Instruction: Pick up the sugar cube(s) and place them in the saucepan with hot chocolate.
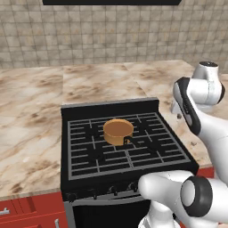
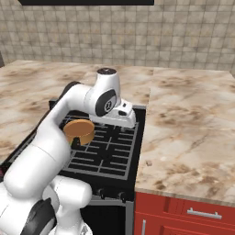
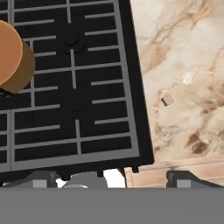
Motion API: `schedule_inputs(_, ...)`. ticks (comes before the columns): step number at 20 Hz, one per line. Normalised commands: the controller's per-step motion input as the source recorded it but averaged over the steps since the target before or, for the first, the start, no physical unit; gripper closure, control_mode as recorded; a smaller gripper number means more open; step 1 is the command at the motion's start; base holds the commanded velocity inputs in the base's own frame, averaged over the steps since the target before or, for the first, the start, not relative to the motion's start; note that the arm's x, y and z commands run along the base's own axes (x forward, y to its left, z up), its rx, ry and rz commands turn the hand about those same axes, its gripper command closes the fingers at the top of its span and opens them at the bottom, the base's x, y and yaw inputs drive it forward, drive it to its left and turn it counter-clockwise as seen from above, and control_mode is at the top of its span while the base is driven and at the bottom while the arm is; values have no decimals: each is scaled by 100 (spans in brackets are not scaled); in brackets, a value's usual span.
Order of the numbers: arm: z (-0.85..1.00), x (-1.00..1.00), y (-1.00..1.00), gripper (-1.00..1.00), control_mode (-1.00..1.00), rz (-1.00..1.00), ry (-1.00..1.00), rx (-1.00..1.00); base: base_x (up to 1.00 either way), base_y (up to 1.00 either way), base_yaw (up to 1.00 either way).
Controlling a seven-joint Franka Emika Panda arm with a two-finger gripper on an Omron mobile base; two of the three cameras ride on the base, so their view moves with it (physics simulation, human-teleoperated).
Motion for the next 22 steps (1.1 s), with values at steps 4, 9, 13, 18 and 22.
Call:
schedule_inputs(4,-16,6,-68,-100,-100,13,0,-1,0,0,0)
schedule_inputs(9,-27,0,-55,-100,-100,8,0,-6,0,0,0)
schedule_inputs(13,-39,2,-40,-100,-100,5,0,-12,0,0,0)
schedule_inputs(18,-54,8,-34,-100,-100,3,0,-12,0,0,0)
schedule_inputs(22,-43,4,-20,-100,-100,2,0,-5,0,0,0)
